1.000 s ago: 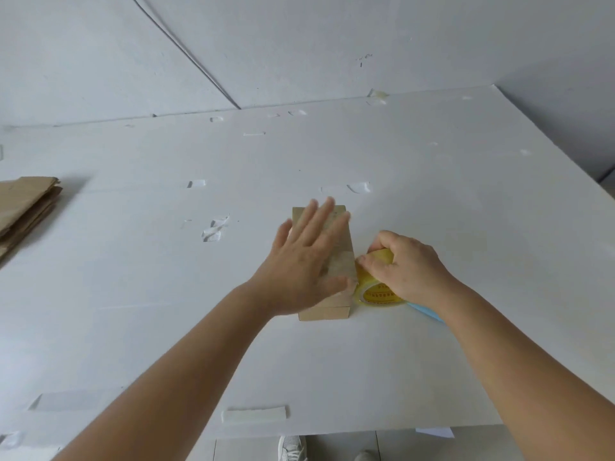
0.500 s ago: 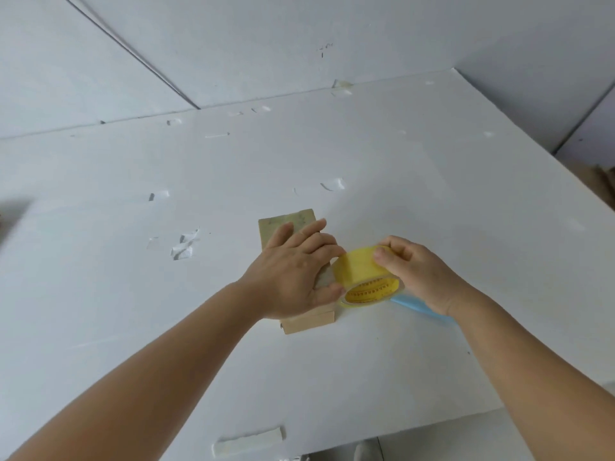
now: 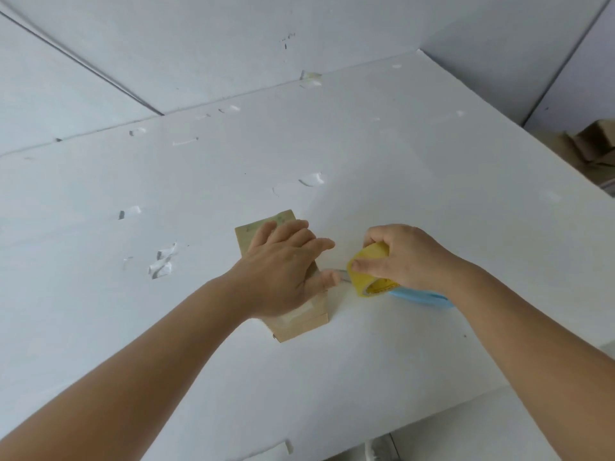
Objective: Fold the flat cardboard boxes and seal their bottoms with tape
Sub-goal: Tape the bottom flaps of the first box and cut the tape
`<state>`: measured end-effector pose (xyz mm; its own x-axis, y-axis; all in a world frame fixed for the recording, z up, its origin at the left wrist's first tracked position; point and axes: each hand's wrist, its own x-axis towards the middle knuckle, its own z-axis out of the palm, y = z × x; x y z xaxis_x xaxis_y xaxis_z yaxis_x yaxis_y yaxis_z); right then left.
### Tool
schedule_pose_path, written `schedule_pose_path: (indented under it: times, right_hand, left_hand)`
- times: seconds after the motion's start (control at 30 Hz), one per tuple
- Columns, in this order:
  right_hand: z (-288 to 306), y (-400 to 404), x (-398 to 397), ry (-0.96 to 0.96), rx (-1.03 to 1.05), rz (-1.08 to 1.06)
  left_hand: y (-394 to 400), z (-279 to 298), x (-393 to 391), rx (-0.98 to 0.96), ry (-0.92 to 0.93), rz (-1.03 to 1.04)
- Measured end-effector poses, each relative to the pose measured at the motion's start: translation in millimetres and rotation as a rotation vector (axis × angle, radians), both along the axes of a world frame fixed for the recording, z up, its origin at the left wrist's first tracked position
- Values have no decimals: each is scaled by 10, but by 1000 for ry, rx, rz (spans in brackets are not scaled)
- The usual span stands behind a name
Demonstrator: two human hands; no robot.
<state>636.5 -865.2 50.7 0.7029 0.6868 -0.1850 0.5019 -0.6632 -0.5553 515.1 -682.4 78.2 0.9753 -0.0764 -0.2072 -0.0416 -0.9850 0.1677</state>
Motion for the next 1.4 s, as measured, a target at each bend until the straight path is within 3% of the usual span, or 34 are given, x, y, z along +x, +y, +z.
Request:
schedule_pose_path:
  times: [0.07, 0.27, 0.4, 0.6, 0.8, 0.9, 1.17, 1.4]
  right_hand:
    - [18, -9, -15, -35, 4, 35]
    - [-24, 1, -29, -202, 69, 83]
    - [-22, -27, -18, -284, 104, 72]
    - [-83, -176, -37, -218, 261, -55]
    - [-307, -382, -181, 12, 484, -346]
    - [-522, -419, -214, 48, 332, -373]
    - [-874, -409, -334, -111, -74, -124]
    - [-877, -410, -405, -171, -97, -135]
  left_hand:
    - [-57, 122, 188, 23, 46, 3]
    - [-297, 217, 746, -90, 416, -21]
    - [-276, 136, 852, -200, 525, -16]
    - [-210, 90, 791, -334, 441, 117]
    - [-131, 54, 693, -460, 301, 217]
    - [-108, 36, 653, -503, 240, 266]
    - [-63, 31, 572, -628, 148, 339]
    - [-64, 25, 565, -671, 117, 358]
